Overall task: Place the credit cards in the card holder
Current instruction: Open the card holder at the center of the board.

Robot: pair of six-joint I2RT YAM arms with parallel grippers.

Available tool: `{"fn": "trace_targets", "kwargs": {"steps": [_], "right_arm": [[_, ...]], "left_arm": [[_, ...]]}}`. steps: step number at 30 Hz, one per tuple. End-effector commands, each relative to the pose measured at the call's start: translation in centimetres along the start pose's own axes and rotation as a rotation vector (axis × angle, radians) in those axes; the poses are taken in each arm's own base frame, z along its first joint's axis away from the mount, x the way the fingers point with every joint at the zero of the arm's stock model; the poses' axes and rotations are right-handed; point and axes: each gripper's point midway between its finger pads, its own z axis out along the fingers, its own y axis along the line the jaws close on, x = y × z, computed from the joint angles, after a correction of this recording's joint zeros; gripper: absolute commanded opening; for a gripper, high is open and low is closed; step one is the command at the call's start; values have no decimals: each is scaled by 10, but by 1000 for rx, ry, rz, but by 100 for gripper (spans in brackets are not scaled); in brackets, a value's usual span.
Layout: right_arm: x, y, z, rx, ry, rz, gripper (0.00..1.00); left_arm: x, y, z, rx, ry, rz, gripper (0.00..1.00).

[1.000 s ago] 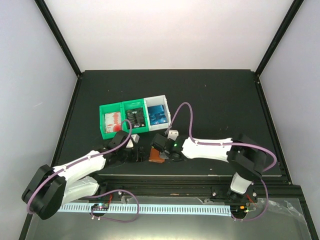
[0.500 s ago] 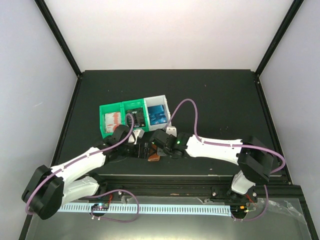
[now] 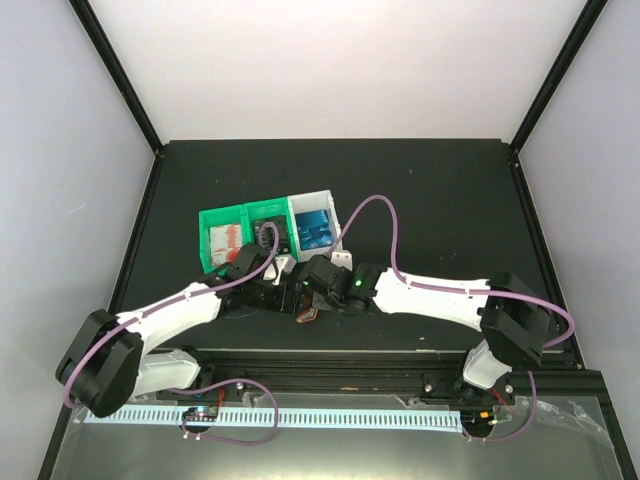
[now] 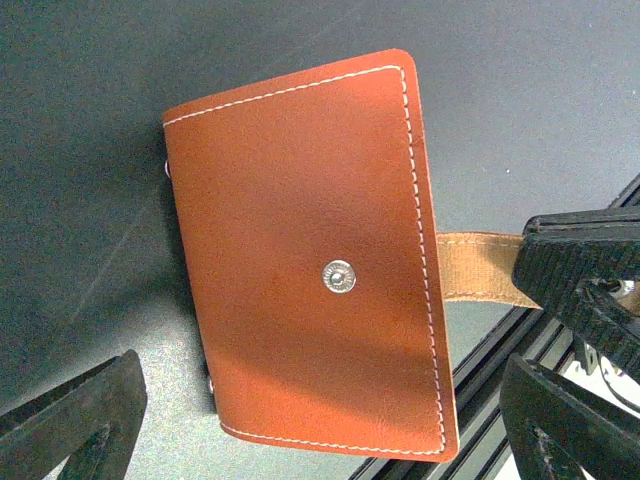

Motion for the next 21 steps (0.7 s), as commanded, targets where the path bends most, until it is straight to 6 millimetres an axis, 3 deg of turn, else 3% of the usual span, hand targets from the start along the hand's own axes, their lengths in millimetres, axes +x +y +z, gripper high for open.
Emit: {"fn": "trace_targets", "kwargs": {"steps": [1, 21], "right_arm": [[-11, 6, -12, -24, -27, 7, 1], [-12, 12, -18, -52, -25, -13, 1]], "left_arm": [[-11, -6, -3, 0, -7, 31, 97], [-7, 21, 7, -151, 82, 16, 99]]}}
